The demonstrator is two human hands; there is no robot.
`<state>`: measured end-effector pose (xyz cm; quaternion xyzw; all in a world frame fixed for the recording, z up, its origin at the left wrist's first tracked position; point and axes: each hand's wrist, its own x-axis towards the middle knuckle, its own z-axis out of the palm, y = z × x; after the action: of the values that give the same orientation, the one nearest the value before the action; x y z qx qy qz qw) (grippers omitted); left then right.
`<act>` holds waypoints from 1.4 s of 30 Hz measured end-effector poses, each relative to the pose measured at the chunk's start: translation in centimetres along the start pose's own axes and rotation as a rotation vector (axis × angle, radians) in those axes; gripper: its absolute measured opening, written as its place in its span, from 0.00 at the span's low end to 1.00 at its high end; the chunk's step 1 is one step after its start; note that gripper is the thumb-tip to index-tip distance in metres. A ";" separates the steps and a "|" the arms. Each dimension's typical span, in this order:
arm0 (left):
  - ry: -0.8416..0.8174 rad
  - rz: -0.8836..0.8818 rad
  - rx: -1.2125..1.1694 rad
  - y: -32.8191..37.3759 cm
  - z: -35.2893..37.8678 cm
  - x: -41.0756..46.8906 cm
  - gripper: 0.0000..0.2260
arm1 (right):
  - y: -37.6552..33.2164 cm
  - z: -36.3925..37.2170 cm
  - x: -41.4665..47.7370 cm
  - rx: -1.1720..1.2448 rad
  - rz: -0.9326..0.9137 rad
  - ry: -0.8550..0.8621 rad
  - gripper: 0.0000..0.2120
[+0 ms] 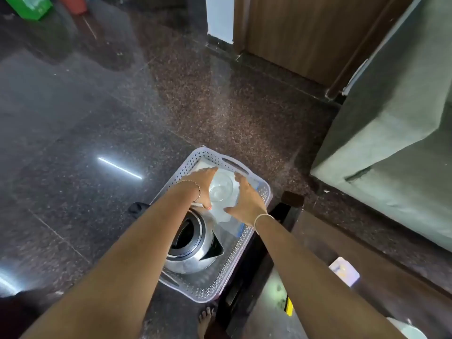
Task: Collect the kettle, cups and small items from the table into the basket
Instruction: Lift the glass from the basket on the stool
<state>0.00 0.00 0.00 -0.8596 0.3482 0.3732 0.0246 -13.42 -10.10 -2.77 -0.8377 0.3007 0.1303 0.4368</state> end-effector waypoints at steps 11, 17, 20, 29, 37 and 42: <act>-0.042 0.047 0.004 -0.8 -0.4 1.5 0.48 | 0.1 2.0 2.7 0.016 0.000 0.074 0.39; 0.007 0.084 0.024 -0.2 -0.9 0.2 0.46 | -0.1 1.2 1.8 0.044 -0.025 0.093 0.37; 0.043 0.117 0.006 0.6 -1.9 -1.0 0.45 | -0.6 0.2 0.7 0.063 -0.041 0.126 0.36; 0.120 0.318 -0.246 3.6 -5.6 -7.2 0.41 | -3.5 -4.8 -5.9 0.032 -0.095 0.320 0.34; 0.031 0.459 -0.448 9.0 -5.6 -12.3 0.39 | -2.2 -7.2 -14.8 0.239 -0.084 0.524 0.36; -0.081 0.524 -0.408 14.6 -3.5 -14.8 0.43 | 1.0 -8.5 -20.9 0.274 -0.030 0.621 0.37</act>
<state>-13.88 -3.50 15.48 -0.7124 0.4745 0.4627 -0.2310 -30.83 -9.22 11.62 -0.7753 0.4215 -0.1791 0.4350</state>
